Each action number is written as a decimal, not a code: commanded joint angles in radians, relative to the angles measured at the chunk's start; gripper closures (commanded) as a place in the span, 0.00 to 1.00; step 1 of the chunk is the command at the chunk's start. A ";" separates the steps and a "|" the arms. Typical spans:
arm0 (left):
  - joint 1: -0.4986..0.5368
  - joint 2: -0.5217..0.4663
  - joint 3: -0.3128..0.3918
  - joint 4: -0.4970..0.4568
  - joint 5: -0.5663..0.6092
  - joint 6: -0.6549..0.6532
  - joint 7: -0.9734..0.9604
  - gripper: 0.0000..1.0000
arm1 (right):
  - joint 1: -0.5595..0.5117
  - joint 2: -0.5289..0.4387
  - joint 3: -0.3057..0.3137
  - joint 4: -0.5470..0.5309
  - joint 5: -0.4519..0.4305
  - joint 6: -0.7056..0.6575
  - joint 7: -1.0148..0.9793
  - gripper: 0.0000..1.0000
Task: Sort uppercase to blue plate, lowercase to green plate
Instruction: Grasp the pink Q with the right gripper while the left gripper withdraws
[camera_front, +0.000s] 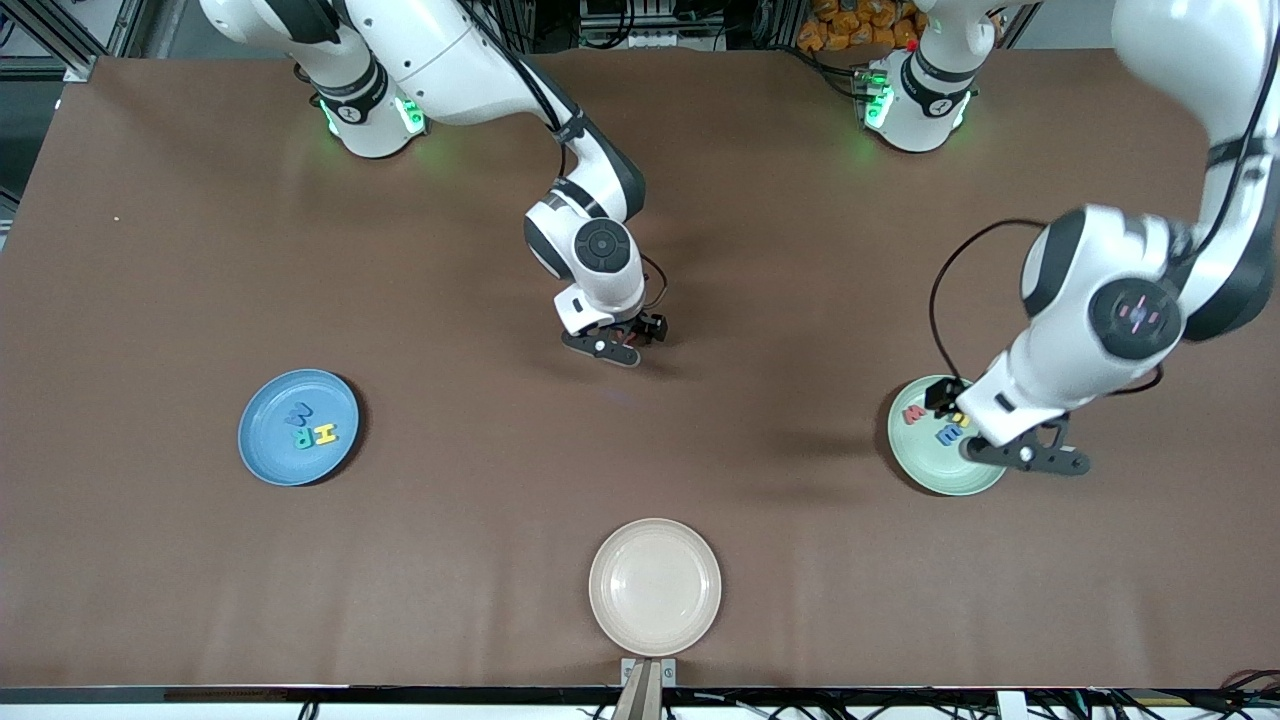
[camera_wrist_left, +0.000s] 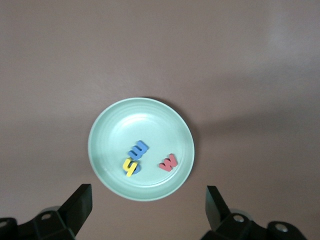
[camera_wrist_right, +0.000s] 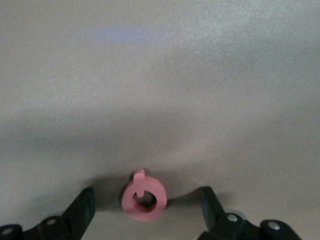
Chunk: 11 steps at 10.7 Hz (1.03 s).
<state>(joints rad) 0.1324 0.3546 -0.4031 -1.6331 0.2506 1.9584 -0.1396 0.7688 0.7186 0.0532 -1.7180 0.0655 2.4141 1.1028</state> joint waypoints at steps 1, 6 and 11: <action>-0.031 -0.141 0.007 -0.028 -0.057 -0.065 0.008 0.00 | 0.003 -0.013 0.005 -0.011 -0.003 0.011 0.052 1.00; -0.048 -0.285 0.033 -0.021 -0.167 -0.150 0.008 0.00 | -0.008 -0.037 0.005 -0.011 -0.003 -0.004 0.037 1.00; -0.201 -0.305 0.203 0.042 -0.192 -0.257 0.020 0.00 | -0.236 -0.189 0.002 -0.008 0.007 -0.232 -0.310 1.00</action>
<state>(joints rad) 0.0085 0.0628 -0.2914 -1.5982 0.0947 1.7233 -0.1388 0.6138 0.6026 0.0390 -1.6973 0.0637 2.2581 0.9109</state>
